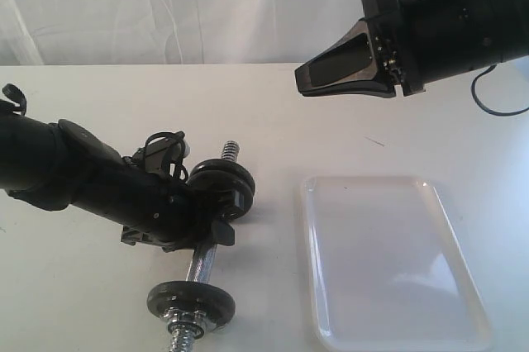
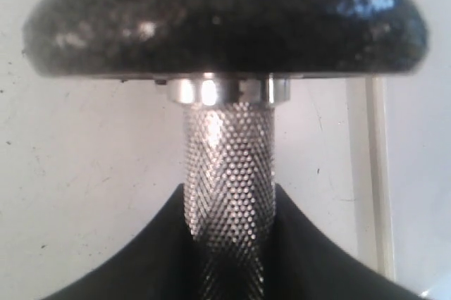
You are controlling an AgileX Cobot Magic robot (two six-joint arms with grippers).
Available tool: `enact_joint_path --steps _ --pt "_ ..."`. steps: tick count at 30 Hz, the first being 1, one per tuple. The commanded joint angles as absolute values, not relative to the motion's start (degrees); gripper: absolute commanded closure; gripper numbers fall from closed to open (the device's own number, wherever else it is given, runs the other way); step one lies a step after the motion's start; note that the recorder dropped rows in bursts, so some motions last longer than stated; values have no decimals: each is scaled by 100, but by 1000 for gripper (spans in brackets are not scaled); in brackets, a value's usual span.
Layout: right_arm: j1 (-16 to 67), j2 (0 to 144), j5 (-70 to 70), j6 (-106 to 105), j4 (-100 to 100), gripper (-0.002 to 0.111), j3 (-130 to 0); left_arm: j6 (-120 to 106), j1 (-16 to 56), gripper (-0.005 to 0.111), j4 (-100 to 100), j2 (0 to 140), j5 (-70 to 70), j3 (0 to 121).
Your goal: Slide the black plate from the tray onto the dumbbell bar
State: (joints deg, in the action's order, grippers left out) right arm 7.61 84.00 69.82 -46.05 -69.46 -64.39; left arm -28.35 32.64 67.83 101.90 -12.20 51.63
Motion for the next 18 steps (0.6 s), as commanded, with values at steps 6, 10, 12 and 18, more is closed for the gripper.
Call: enact_joint_path --steps 6,10,12,18 --pt "729 8352 6996 -4613 -6960 108 -6454 -2785 3273 107 7164 9957 -1391 5334" --pt "729 8352 6996 -4613 -6960 108 -6454 -2759 3273 107 7164 9957 -1401 5334" --pt "729 8354 6996 -4613 -6970 108 -6454 -2759 3273 107 7164 9957 -1412 5334" --pt "729 8354 6996 -4613 -6980 108 -6454 -2759 3273 107 7153 9957 -1412 5334"
